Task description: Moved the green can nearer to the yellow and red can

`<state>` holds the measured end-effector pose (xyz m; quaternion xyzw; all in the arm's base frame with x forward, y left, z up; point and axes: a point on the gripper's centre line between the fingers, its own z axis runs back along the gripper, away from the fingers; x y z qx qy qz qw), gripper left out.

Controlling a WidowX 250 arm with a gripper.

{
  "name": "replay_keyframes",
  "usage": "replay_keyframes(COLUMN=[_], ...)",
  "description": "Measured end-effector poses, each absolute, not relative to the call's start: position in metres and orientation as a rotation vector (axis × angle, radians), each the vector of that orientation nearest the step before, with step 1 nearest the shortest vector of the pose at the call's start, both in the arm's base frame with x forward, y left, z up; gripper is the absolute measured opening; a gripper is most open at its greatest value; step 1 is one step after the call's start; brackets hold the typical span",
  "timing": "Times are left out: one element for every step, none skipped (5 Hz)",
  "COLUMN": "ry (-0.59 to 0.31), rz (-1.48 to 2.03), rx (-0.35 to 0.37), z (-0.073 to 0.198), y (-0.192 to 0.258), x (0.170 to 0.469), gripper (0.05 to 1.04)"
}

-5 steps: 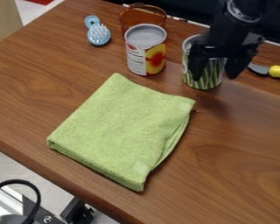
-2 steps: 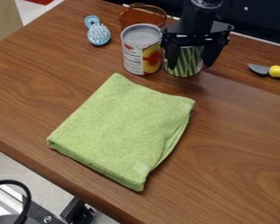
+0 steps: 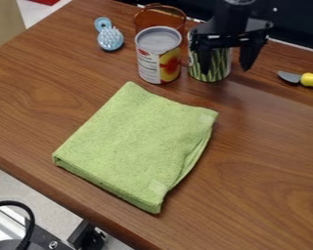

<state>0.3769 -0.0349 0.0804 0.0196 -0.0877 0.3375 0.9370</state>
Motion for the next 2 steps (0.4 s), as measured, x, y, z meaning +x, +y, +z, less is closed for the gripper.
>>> replay_keyframes(ry=[-0.157, -0.142], rz=[0.749, 0.927], rx=[-0.011, -0.06], z=[0.0781, 0.0772], y=[-0.0475, -0.0556], x=[0.3743, 0.3652], gripper=[0.995, 0.995])
